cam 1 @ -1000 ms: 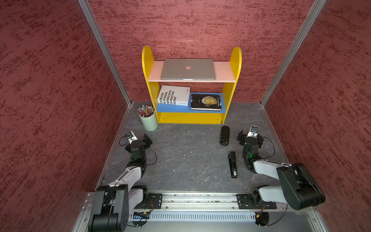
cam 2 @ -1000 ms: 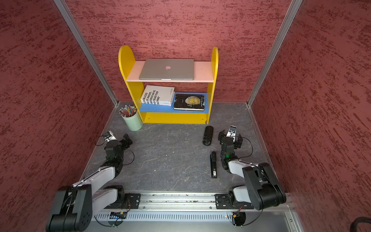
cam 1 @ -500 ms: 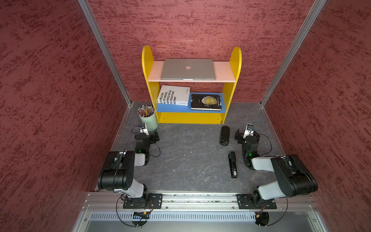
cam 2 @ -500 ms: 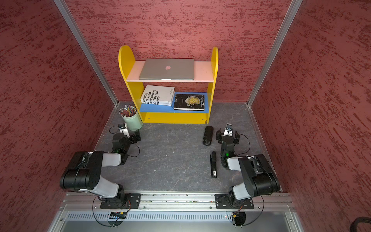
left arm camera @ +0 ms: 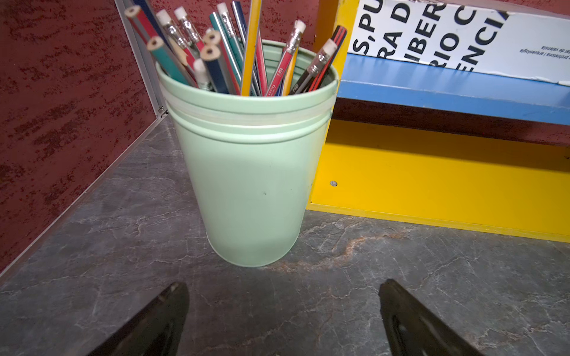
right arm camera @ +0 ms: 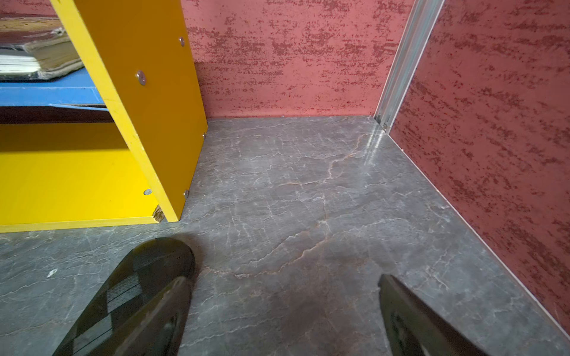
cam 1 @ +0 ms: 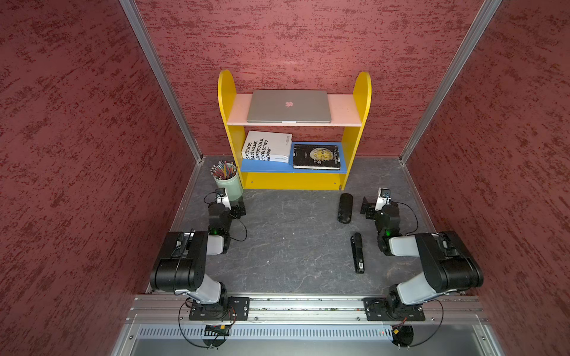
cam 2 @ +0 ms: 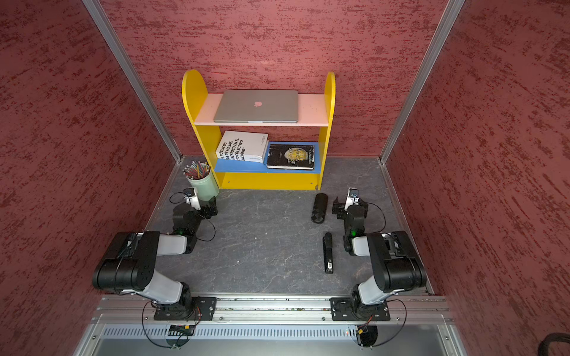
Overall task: Close the laptop lid and set it aside
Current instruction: Reset both arms
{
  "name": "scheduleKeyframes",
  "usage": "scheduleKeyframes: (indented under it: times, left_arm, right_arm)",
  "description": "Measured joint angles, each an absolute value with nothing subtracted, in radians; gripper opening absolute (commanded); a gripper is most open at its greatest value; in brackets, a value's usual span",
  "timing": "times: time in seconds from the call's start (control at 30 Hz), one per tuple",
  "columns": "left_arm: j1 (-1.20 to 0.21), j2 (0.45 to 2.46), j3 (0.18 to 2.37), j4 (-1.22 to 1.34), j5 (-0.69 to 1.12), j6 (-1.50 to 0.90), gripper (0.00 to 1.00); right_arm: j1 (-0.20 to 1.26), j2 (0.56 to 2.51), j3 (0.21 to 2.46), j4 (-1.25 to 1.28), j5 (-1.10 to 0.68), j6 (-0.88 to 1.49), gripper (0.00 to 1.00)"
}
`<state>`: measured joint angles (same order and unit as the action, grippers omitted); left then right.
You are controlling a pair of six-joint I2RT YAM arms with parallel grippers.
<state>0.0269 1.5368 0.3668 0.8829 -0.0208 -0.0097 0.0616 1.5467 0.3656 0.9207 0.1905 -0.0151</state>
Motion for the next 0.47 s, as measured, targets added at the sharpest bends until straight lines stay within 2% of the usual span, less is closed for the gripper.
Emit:
scheduleKeyframes:
  times: [0.47]
  left_arm:
    - [0.025, 1.537, 0.367, 0.883, -0.021, -0.009, 1.0]
  right_arm:
    - [0.062, 1.547, 0.366, 0.916, 0.182, -0.015, 0.98]
